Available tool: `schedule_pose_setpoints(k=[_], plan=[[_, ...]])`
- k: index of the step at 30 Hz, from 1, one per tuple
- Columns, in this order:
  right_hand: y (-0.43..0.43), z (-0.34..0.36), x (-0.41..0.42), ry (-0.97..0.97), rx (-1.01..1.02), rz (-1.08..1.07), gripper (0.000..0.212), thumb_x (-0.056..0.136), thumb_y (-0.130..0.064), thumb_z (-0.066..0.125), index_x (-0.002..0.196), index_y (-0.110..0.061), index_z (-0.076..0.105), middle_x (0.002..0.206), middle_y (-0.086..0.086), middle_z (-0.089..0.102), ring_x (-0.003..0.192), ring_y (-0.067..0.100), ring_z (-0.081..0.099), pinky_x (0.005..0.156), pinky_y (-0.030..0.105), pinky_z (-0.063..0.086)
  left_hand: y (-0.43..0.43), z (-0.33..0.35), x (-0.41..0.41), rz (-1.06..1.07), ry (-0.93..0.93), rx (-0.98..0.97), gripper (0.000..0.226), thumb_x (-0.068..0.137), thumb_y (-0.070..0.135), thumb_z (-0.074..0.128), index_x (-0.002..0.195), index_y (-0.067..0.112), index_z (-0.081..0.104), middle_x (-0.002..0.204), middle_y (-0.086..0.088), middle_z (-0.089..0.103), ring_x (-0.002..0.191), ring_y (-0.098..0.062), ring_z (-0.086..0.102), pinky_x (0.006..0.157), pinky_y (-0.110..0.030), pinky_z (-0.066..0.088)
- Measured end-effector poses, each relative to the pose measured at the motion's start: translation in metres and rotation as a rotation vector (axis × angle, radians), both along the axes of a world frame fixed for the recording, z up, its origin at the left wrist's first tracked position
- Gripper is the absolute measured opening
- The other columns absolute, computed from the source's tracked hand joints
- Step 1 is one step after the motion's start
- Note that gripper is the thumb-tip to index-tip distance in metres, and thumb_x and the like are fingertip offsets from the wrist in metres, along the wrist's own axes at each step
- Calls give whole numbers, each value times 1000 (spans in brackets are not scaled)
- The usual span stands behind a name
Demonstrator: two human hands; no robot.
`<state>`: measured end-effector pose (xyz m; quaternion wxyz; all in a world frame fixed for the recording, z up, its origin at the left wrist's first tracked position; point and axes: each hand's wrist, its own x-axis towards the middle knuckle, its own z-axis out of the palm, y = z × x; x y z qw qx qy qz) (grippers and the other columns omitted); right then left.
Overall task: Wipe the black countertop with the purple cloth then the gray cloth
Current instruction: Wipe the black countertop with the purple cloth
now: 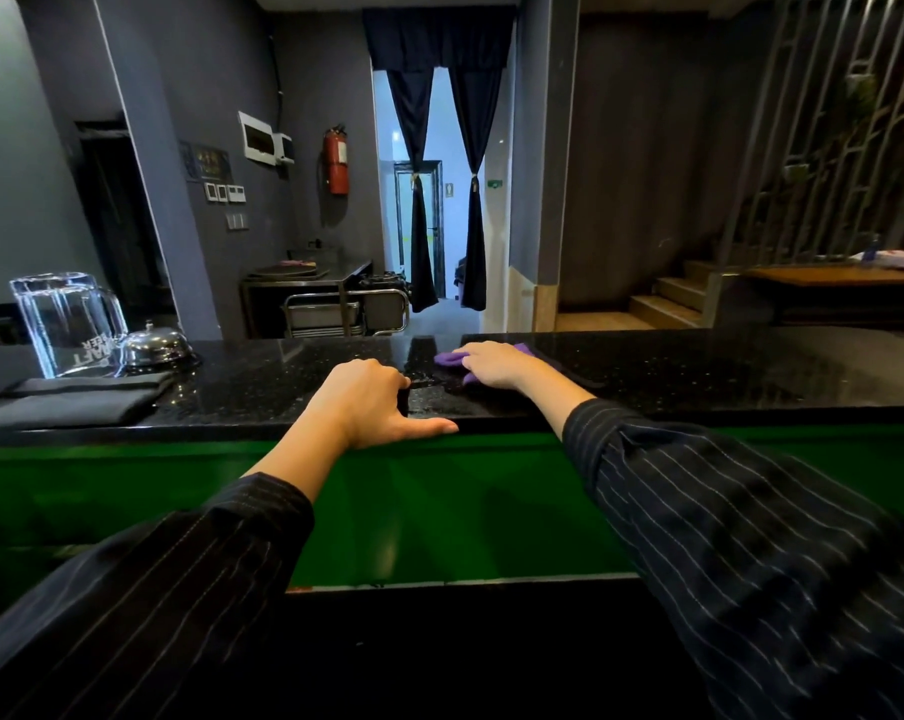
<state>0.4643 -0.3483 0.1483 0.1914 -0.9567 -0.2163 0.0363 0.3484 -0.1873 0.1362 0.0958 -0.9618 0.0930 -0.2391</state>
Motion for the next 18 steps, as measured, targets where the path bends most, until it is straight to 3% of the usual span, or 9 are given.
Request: schedule_pose_setpoints(k=[5,9,12,18], plan=[[-58,-5,9,-57,-16,-244,45,97,-26,36,140,-22,48,146,9,48,134,29,43,114,45,31,0,0,-2,-16,-6,-1,128,43,101,2,103,12,71,61,1,65,69,-18,66,61,-30,51],[-73,-7,10,-50,-161,-438,53,100,-34,33,151,-20,29,158,9,26,147,31,19,117,53,13,0,-1,-1,-7,-18,20,128,43,101,0,103,13,71,65,0,66,71,-18,66,58,-29,47],[-52,-7,-1,-49,-203,-558,60,98,-42,36,152,-17,27,159,13,23,147,34,14,117,56,11,0,-2,1,-4,-27,19,127,43,101,0,103,14,71,64,1,65,71,-18,66,57,-29,45],[1,-7,-24,-53,-200,-540,66,97,-44,35,155,-16,19,161,16,13,148,36,8,117,57,5,1,-4,3,17,-59,26,117,44,102,4,91,19,72,69,1,67,69,-20,65,58,-30,46]])
